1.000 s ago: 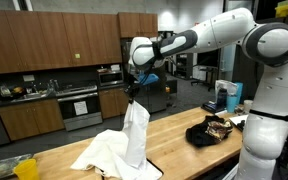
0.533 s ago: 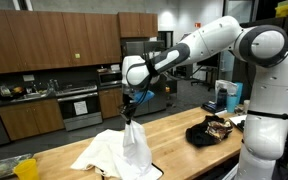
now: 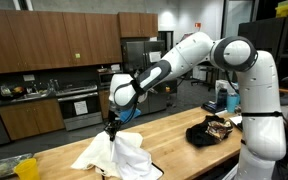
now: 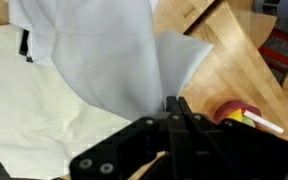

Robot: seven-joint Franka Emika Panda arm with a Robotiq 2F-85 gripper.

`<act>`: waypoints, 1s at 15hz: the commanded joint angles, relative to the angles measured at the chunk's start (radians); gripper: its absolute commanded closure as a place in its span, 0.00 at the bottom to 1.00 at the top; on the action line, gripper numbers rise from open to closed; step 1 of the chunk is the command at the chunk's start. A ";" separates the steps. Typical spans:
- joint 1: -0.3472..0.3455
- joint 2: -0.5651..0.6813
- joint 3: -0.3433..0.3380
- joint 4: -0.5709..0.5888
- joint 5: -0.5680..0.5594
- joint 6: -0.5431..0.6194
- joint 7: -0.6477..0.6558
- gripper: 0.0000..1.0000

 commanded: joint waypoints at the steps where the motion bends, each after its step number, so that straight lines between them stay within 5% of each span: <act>1: 0.001 0.009 0.000 0.007 -0.002 -0.004 0.002 0.94; 5: 0.000 0.006 0.000 0.007 -0.002 -0.004 0.002 0.74; 6: 0.000 0.006 0.000 0.007 -0.002 -0.004 0.002 0.49; 8: -0.010 -0.012 -0.007 0.009 0.007 0.008 0.002 0.44; 15: -0.128 -0.229 -0.128 -0.087 -0.061 0.102 0.051 0.01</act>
